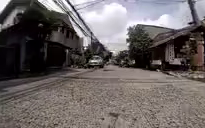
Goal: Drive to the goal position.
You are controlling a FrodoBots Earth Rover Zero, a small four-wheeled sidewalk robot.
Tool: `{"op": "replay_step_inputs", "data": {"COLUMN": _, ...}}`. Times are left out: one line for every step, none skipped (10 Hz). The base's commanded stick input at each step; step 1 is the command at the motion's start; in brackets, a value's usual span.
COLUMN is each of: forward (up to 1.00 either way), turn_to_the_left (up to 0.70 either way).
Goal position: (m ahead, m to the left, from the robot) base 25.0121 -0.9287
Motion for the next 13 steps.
{"op": "replay_step_inputs", "data": {"forward": 0.70, "turn_to_the_left": 0.00}}
{"op": "replay_step_inputs", "data": {"forward": 0.70, "turn_to_the_left": 0.00}}
{"op": "replay_step_inputs", "data": {"forward": 0.70, "turn_to_the_left": 0.00}}
{"op": "replay_step_inputs", "data": {"forward": 0.70, "turn_to_the_left": 0.00}}
{"op": "replay_step_inputs", "data": {"forward": 0.70, "turn_to_the_left": 0.00}}
{"op": "replay_step_inputs", "data": {"forward": 0.70, "turn_to_the_left": 0.00}}
{"op": "replay_step_inputs", "data": {"forward": 0.70, "turn_to_the_left": 0.00}}
{"op": "replay_step_inputs", "data": {"forward": 0.70, "turn_to_the_left": 0.00}}
{"op": "replay_step_inputs", "data": {"forward": 0.70, "turn_to_the_left": 0.00}}
{"op": "replay_step_inputs", "data": {"forward": 0.70, "turn_to_the_left": 0.00}}
{"op": "replay_step_inputs", "data": {"forward": 0.70, "turn_to_the_left": 0.00}}
{"op": "replay_step_inputs", "data": {"forward": 0.70, "turn_to_the_left": 0.00}}
{"op": "replay_step_inputs", "data": {"forward": 0.70, "turn_to_the_left": 0.00}}
